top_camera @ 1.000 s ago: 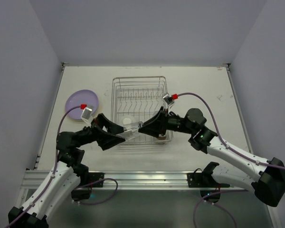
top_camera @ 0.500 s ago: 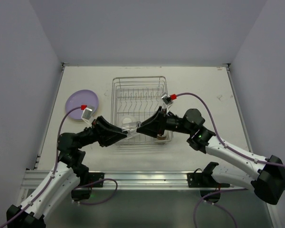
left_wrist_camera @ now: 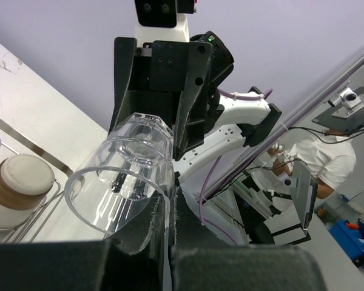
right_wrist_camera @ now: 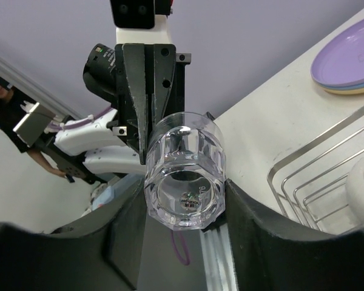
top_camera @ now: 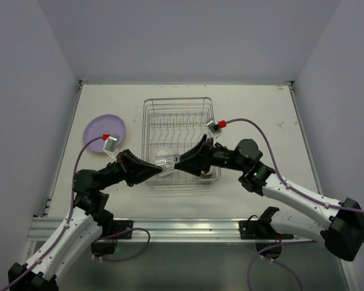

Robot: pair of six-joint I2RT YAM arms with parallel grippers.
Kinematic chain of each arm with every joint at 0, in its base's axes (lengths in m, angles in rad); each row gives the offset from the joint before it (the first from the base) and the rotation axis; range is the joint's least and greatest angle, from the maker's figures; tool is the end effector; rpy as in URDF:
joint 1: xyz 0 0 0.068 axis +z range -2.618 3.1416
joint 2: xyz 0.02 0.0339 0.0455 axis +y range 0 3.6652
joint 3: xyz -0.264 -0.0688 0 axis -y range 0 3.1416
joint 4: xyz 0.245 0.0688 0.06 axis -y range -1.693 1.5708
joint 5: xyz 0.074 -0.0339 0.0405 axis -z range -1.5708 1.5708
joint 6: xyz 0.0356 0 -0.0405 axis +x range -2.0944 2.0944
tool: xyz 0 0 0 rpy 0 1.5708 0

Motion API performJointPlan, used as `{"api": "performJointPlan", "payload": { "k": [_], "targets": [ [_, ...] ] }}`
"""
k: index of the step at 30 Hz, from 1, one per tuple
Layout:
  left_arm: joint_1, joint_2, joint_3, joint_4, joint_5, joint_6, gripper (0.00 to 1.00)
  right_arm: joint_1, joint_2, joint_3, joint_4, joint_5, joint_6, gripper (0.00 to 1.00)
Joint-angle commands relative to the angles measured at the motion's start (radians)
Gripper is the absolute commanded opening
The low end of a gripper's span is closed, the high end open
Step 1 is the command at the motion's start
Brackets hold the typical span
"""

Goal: Unload the mixed dishes from the dish rack

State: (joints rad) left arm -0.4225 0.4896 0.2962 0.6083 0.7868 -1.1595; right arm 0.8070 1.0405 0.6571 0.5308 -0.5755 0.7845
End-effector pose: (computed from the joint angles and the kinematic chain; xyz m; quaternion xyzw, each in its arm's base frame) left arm 0.1080 -0.0762 0.2894 0.1178 0.5864 -0.6973 0.3950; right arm 0.1512 0.1859 0.3205 -0.2219 0.6238 0.6484 0.3757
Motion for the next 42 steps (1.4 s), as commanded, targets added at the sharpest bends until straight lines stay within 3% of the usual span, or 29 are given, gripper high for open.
{"api": "performJointPlan", "payload": {
  "k": [1, 5, 11, 19, 25, 31, 37, 42],
  "targets": [
    [-0.007, -0.031, 0.03, -0.016, -0.004, 0.061, 0.0, 0.0, -0.014, 0.001, 0.009, 0.028, 0.002, 0.7],
    [-0.007, -0.051, 0.09, -0.162, -0.03, 0.153, 0.0, 0.0, -0.04, -0.014, -0.012, 0.051, -0.004, 0.9],
    [-0.007, -0.089, 0.158, -0.362, -0.118, 0.248, 0.0, 0.0, -0.108, -0.042, -0.049, 0.089, -0.027, 0.98],
    [-0.007, -0.123, 0.257, -0.606, -0.279, 0.372, 0.0, 0.0, -0.233, -0.086, -0.212, 0.25, -0.109, 0.98],
    [-0.007, -0.135, 0.33, -0.804, -0.417, 0.46, 0.0, 0.001, -0.339, -0.09, -0.439, 0.546, -0.168, 0.99],
    [-0.007, -0.169, 0.383, -1.013, -0.755, 0.466, 0.0, 0.0, -0.459, -0.155, -0.56, 0.779, -0.195, 0.99],
    [-0.007, -0.031, 0.48, -1.268, -1.007, 0.448, 0.0, 0.0, -0.549, -0.286, -0.575, 1.012, -0.14, 0.99],
    [-0.007, 0.081, 0.54, -1.366, -1.055, 0.409, 0.0, 0.0, -0.537, -0.281, -0.672, 1.128, -0.047, 0.99]
  ]
}}
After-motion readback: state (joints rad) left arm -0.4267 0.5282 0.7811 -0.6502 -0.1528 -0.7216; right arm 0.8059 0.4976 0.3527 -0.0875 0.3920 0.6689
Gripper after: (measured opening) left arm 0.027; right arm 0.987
